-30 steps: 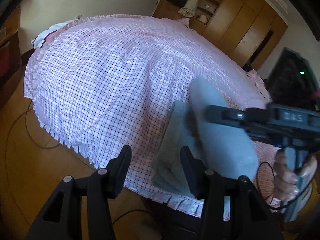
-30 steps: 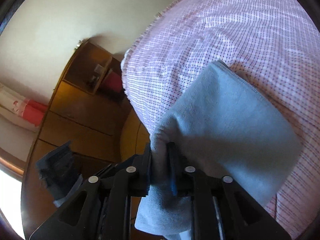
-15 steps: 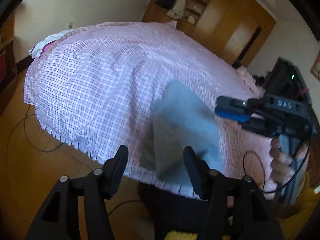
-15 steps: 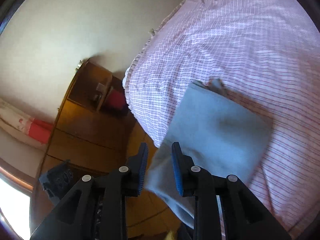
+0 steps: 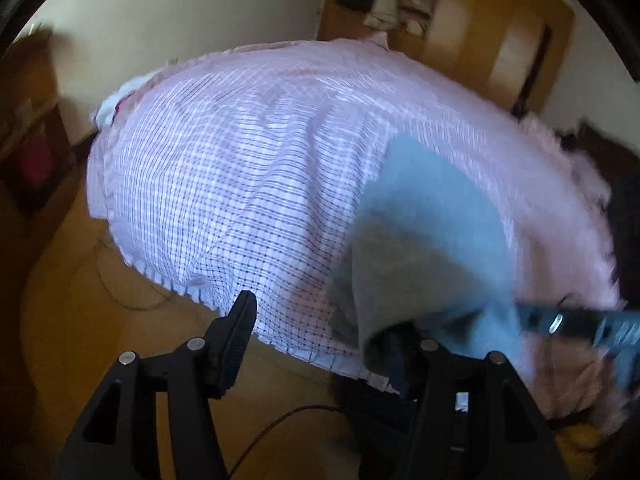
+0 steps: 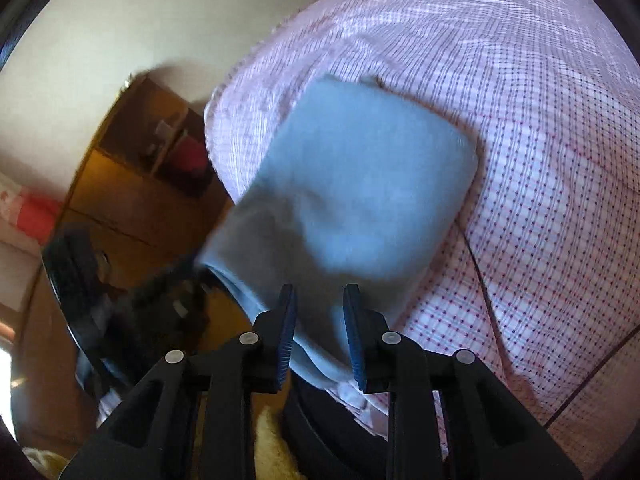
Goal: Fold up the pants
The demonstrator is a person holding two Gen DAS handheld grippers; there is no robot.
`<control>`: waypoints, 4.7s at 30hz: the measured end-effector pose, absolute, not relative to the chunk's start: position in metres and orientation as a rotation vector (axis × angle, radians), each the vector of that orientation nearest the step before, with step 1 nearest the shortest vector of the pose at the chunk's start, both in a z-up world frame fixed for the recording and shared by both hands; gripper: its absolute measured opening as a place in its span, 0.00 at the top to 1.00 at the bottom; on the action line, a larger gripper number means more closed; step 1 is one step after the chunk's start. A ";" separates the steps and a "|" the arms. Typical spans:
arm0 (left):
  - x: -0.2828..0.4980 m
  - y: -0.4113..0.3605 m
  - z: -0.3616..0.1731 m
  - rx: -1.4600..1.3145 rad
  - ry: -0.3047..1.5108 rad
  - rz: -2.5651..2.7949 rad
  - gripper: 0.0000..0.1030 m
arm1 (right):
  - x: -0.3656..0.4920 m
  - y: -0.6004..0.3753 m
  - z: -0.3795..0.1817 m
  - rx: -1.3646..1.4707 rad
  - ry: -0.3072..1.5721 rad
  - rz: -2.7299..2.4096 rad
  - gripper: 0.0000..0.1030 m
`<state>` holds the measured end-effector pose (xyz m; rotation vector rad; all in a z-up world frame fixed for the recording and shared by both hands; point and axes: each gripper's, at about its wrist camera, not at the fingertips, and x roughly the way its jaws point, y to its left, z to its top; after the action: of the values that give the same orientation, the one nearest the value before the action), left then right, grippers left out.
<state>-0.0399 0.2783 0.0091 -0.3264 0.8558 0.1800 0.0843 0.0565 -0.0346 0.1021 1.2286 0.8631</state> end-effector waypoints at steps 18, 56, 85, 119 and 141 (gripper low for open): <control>-0.082 0.303 0.055 -0.373 0.875 0.116 0.40 | 0.058 0.034 -0.021 0.021 1.094 0.842 0.55; 0.090 0.297 -0.050 -0.635 1.086 -0.302 0.32 | 0.140 0.072 -0.090 0.369 1.137 0.774 0.29; 0.038 0.106 0.170 -0.495 0.578 -0.639 0.53 | 0.063 -0.081 0.159 0.215 0.710 0.768 0.84; 0.232 -0.068 0.068 -0.219 0.994 -0.644 0.57 | 0.284 -0.237 0.003 0.381 1.098 0.553 0.82; 0.270 -0.035 0.013 -0.214 1.019 -0.526 0.56 | 0.309 -0.270 -0.030 0.522 1.005 0.456 0.73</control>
<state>0.2699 -0.0354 0.0125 -0.2145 1.0194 -0.5262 0.3087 -0.2697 -0.0297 0.5217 1.0045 0.4563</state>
